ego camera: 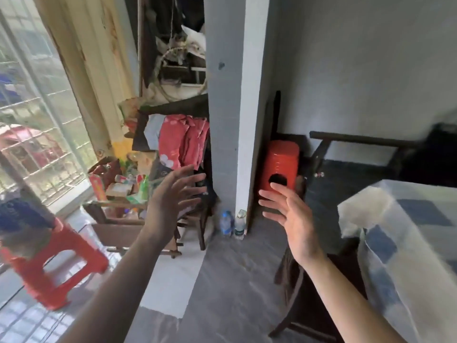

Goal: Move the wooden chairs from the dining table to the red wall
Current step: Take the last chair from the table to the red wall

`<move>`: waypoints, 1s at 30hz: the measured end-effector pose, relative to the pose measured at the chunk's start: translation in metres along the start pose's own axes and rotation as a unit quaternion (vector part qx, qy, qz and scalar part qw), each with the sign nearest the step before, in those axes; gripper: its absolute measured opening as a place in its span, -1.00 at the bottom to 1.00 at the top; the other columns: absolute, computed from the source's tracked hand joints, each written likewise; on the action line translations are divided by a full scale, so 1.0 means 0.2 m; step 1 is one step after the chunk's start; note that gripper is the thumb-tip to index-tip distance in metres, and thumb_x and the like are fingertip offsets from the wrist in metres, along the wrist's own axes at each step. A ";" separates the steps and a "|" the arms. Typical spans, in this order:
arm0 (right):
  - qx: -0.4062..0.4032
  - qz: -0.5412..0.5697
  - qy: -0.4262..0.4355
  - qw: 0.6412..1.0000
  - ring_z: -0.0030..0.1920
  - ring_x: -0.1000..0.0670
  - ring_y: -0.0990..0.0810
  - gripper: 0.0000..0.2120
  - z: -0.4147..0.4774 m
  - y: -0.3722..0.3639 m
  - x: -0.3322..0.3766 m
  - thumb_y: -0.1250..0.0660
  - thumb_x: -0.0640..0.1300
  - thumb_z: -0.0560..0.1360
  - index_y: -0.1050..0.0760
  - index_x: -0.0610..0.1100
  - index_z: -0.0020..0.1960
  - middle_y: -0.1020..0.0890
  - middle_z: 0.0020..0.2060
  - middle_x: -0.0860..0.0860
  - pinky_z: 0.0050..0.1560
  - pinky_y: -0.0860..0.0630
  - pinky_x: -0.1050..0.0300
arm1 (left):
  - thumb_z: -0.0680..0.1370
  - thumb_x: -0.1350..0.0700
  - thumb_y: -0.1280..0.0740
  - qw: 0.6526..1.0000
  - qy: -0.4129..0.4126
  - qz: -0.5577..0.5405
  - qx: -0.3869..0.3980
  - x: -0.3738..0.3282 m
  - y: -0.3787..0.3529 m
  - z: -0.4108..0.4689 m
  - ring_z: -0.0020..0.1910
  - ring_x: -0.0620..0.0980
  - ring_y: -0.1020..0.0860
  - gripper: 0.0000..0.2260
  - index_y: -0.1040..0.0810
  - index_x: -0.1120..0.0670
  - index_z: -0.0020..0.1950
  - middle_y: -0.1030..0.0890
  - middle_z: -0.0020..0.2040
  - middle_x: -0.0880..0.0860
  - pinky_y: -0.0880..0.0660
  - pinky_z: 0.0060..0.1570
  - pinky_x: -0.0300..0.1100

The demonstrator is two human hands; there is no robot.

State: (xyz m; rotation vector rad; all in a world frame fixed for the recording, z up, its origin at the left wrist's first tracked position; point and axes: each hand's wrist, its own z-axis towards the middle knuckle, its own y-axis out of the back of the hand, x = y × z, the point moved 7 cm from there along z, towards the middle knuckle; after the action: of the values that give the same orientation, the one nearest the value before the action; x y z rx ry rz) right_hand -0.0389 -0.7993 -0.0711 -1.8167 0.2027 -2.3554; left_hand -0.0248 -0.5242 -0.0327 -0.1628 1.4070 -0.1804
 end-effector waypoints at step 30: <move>-0.617 -0.120 -0.035 0.777 0.18 -0.11 -0.69 -0.62 -0.17 1.14 -0.55 -0.14 -0.17 0.63 -0.47 -0.23 0.39 -0.72 0.17 -0.10 0.16 -0.60 0.00 | 0.57 -0.09 -0.23 0.866 0.048 0.086 0.491 1.49 -1.76 1.90 0.29 -0.09 -0.59 -0.65 -0.68 0.02 0.19 -0.72 0.18 -0.11 -0.39 0.26 -0.11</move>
State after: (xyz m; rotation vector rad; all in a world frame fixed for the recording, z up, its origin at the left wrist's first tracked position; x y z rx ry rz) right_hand -0.0354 -0.9984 -0.2301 -2.4197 2.0103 -2.4287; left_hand 0.3861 -0.9311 -0.1838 0.8259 1.2661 -0.7367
